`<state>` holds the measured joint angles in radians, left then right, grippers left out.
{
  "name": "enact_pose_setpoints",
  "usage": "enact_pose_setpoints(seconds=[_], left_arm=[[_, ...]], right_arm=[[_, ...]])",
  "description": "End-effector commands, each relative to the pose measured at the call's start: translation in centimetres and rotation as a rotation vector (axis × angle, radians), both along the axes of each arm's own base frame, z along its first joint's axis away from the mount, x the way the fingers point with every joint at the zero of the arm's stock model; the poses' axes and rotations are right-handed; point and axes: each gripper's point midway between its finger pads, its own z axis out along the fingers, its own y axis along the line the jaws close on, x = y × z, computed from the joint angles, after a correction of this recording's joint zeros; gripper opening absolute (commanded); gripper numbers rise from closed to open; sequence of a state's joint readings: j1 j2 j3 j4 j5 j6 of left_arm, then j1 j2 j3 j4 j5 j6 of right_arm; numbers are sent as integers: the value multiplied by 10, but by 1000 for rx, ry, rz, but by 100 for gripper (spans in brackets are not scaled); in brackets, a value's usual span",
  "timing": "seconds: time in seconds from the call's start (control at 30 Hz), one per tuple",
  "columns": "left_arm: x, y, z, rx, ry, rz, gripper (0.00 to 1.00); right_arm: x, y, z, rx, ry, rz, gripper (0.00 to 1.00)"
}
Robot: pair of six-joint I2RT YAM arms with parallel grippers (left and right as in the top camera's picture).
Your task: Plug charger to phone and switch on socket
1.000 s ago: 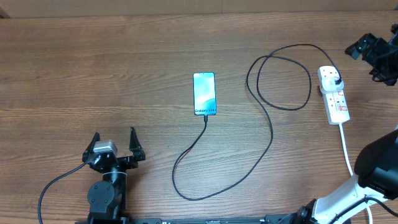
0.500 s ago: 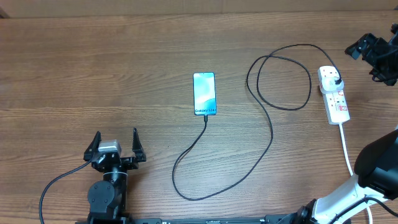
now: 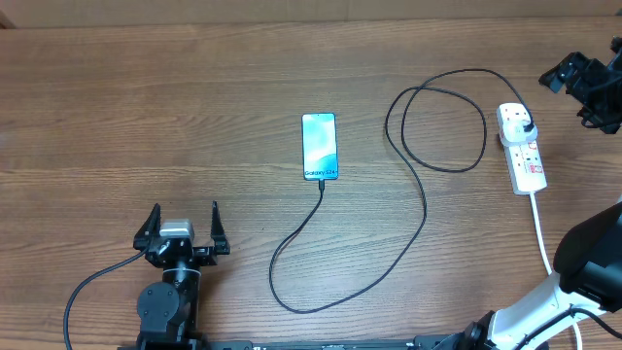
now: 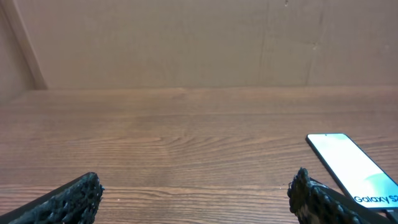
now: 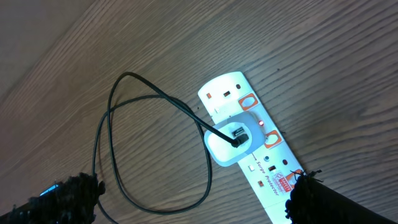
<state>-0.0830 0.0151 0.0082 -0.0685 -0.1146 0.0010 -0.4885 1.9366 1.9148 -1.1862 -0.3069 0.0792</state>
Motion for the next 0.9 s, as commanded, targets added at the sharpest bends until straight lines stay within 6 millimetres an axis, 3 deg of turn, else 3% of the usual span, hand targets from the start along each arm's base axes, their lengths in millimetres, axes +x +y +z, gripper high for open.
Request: enact_pose_setpoints(seconds=[0.0, 0.87], left_arm=[[0, -2, 0, 27, -2, -20, 99], [0, 2, -1, -10, -2, -12, 99]], right_arm=[[4, 1, 15, -17, -39, 0, 100], [4, 1, 15, -17, -39, 0, 100]])
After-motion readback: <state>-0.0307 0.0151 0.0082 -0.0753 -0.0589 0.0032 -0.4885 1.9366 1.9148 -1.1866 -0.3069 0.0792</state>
